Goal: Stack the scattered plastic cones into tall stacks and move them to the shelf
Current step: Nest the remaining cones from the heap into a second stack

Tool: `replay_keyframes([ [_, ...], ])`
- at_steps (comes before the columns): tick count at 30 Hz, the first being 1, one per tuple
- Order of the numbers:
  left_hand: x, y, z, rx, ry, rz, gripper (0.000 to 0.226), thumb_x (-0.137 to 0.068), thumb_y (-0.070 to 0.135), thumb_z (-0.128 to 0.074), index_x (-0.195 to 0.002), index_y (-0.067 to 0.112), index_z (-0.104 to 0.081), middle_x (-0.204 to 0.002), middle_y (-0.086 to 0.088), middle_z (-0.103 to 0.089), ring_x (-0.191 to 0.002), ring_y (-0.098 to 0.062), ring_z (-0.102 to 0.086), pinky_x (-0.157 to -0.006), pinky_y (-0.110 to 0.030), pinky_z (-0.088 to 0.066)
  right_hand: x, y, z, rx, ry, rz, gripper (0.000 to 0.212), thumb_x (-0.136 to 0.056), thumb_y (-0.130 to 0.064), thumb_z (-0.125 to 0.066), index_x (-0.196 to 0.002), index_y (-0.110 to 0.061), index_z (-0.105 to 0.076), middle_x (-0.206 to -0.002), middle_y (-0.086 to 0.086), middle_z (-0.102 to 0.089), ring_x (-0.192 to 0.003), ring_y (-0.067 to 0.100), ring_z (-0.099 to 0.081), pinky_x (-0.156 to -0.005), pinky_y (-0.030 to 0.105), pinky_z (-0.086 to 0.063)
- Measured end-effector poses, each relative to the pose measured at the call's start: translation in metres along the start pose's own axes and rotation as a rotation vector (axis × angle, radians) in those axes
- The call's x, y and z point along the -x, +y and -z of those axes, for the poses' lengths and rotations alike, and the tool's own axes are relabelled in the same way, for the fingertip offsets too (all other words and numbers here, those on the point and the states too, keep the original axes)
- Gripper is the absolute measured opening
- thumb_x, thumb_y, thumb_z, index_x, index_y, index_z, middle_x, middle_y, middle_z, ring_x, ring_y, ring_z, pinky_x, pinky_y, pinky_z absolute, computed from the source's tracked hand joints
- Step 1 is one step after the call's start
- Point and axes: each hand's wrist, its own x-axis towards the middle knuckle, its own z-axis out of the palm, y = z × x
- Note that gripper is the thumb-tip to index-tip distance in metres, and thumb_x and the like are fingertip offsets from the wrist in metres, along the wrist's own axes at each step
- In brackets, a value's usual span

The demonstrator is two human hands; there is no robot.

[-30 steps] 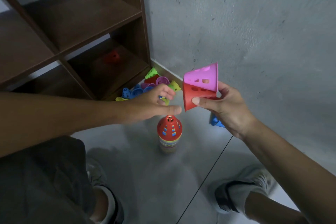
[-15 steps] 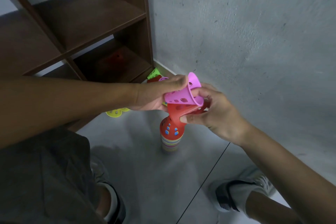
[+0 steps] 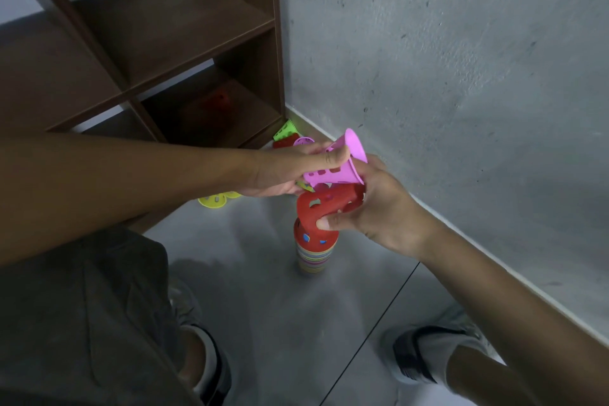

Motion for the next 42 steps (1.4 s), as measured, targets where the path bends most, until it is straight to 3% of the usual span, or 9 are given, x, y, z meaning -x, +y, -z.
replay_keyframes([
  [4, 0.002, -0.001, 0.000, 0.032, 0.010, 0.015, 0.077, -0.058, 0.075, -0.070, -0.127, 0.047, -0.048, -0.120, 0.017, -0.071, -0.119, -0.009, -0.064, -0.108, -0.040, -0.043, -0.001, 0.003, -0.006, -0.022, -0.064, 0.033, 0.062, -0.064, -0.044, -0.091, -0.113, -0.059, -0.057, -0.132, -0.013, -0.040, -0.125, 0.011, -0.050, -0.101, 0.037, -0.053],
  [8, -0.003, 0.000, 0.003, 0.114, 0.037, -0.062, 0.110, -0.056, 0.073, -0.082, -0.147, 0.025, -0.042, -0.141, -0.005, -0.060, -0.132, -0.024, -0.056, -0.116, -0.050, -0.038, -0.005, 0.006, -0.002, -0.081, -0.006, 0.082, 0.055, -0.078, -0.068, -0.065, -0.125, -0.042, -0.062, -0.128, -0.014, -0.043, -0.125, 0.003, -0.048, -0.105, 0.030, -0.046],
  [11, -0.003, 0.005, 0.005, 0.202, 0.067, -0.091, 0.113, -0.051, 0.066, -0.087, -0.145, 0.022, -0.043, -0.139, -0.002, -0.062, -0.127, -0.019, -0.061, -0.106, -0.037, -0.049, -0.012, 0.005, 0.000, -0.124, 0.018, 0.075, 0.055, -0.088, -0.073, -0.047, -0.129, -0.039, -0.061, -0.131, -0.015, -0.044, -0.126, 0.004, -0.049, -0.109, 0.038, -0.043],
  [14, -0.002, 0.008, 0.005, 0.258, 0.096, -0.112, 0.108, -0.063, 0.066, -0.081, -0.147, 0.013, -0.042, -0.142, -0.010, -0.059, -0.129, -0.024, -0.059, -0.110, -0.040, -0.047, -0.013, 0.002, 0.001, -0.221, 0.040, 0.085, 0.036, -0.095, -0.062, -0.047, -0.118, -0.042, -0.066, -0.130, -0.010, -0.049, -0.124, 0.010, -0.053, -0.104, 0.045, -0.048],
  [20, -0.002, 0.015, 0.004, 0.321, 0.223, -0.065, 0.082, -0.097, 0.069, -0.017, -0.137, 0.009, -0.056, -0.137, -0.010, -0.062, -0.127, -0.022, -0.061, -0.107, -0.041, -0.050, -0.011, -0.003, 0.003, -0.343, 0.108, 0.045, 0.035, -0.089, -0.047, -0.061, -0.106, -0.018, -0.070, -0.116, 0.000, -0.068, -0.115, 0.014, -0.061, -0.110, 0.048, -0.042],
  [24, -0.002, 0.010, 0.002, 0.325, 0.332, -0.049, 0.053, -0.107, 0.043, -0.032, -0.145, 0.006, -0.041, -0.142, -0.017, -0.055, -0.112, -0.022, -0.067, -0.093, -0.040, -0.058, -0.008, -0.003, 0.011, -0.520, 0.158, -0.022, 0.033, -0.085, -0.039, -0.066, -0.105, -0.014, -0.071, -0.106, 0.002, -0.074, -0.103, 0.010, -0.064, -0.109, 0.044, -0.045],
  [29, 0.003, 0.005, 0.006, 0.258, 0.409, 0.020, 0.025, -0.105, 0.025, -0.051, -0.129, 0.018, -0.050, -0.139, -0.014, -0.054, -0.125, -0.035, -0.060, -0.099, -0.052, -0.054, -0.012, 0.006, 0.023, -0.719, 0.337, -0.084, 0.023, -0.096, -0.019, -0.065, -0.112, -0.011, -0.051, -0.105, 0.011, -0.063, -0.098, 0.019, -0.065, -0.102, 0.052, -0.051],
  [37, 0.009, 0.007, 0.007, 0.262, 0.417, -0.032, 0.058, -0.078, 0.016, -0.079, -0.131, 0.023, -0.056, -0.131, -0.010, -0.062, -0.114, -0.027, -0.068, -0.092, -0.044, -0.059, -0.015, 0.020, 0.035, -0.735, 0.422, -0.160, 0.055, -0.093, -0.017, -0.069, -0.134, -0.015, -0.033, -0.105, 0.006, -0.063, -0.081, 0.015, -0.072, -0.086, 0.036, -0.060],
  [42, 0.013, 0.002, 0.006, 0.058, 0.296, -0.056, 0.042, -0.081, 0.011, -0.076, -0.121, 0.016, -0.066, -0.119, -0.011, -0.072, -0.116, -0.030, -0.067, -0.104, -0.045, -0.049, -0.013, 0.024, 0.037, -0.732, 0.405, -0.184, 0.067, -0.087, -0.014, -0.076, -0.137, -0.013, -0.031, -0.110, 0.010, -0.065, -0.086, 0.021, -0.075, -0.078, 0.031, -0.061],
])
